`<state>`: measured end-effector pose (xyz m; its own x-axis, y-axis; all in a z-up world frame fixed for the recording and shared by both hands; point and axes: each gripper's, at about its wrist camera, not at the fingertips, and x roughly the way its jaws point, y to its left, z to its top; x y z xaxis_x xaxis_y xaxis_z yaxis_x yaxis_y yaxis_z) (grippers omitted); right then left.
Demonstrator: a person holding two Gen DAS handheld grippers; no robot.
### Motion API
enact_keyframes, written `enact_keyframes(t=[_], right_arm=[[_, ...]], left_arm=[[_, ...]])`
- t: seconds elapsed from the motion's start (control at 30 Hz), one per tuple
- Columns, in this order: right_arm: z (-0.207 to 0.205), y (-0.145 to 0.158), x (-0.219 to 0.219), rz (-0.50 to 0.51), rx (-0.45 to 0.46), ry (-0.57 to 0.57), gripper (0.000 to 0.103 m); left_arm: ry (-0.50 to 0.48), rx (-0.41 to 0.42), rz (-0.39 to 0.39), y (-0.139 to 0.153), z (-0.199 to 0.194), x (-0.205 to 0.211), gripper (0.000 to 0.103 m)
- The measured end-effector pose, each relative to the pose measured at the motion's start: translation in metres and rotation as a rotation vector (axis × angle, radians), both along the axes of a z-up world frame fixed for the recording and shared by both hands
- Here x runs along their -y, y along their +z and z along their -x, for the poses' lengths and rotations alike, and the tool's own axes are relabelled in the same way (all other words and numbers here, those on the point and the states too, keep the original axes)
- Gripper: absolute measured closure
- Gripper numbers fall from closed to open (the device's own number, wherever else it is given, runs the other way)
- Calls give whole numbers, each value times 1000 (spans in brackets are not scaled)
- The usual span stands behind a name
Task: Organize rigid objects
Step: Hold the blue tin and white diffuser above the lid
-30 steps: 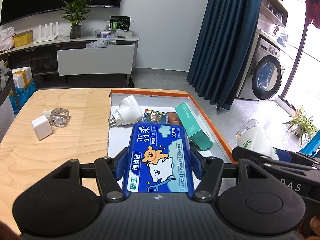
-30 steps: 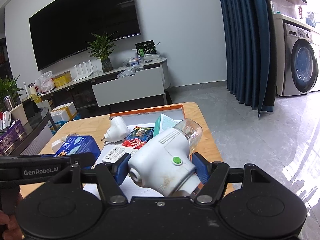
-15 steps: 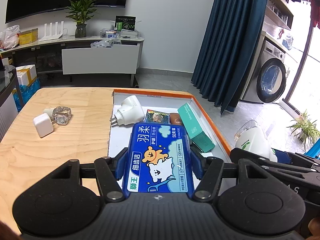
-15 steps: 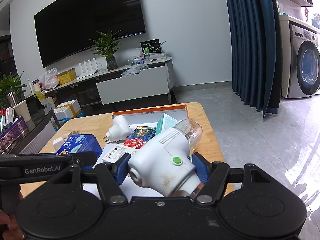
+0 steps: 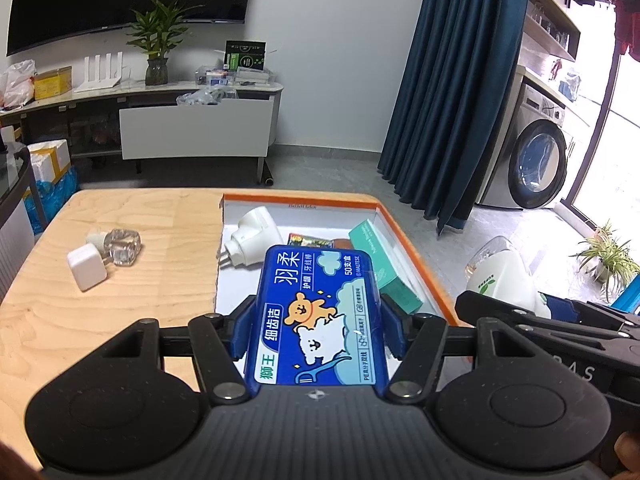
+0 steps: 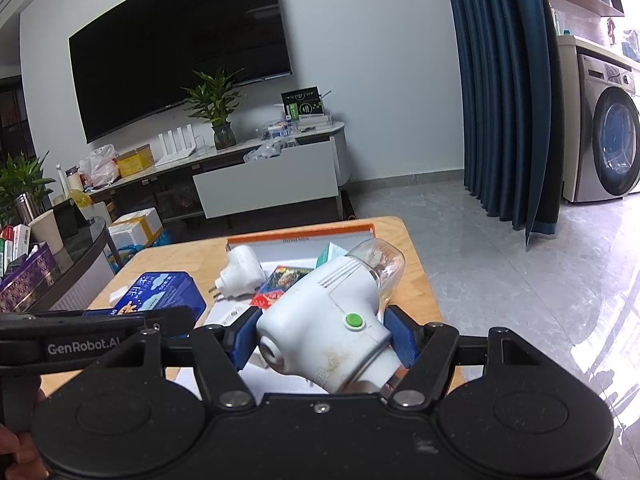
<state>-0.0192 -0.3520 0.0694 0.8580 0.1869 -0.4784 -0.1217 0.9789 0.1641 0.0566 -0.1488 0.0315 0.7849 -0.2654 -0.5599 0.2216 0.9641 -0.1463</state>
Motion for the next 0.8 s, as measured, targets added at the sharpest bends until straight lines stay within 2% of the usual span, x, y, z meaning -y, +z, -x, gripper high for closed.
enact_keyframes(t=[0.33,0.8], right_arm=[[-8,15,-3,1,27,-17,23],[-15,18,-13,25,11,-20,23]], left_arm=[[-30,24,9,14,-6,1,40],[-47,16,30,12,-10,-10,40]])
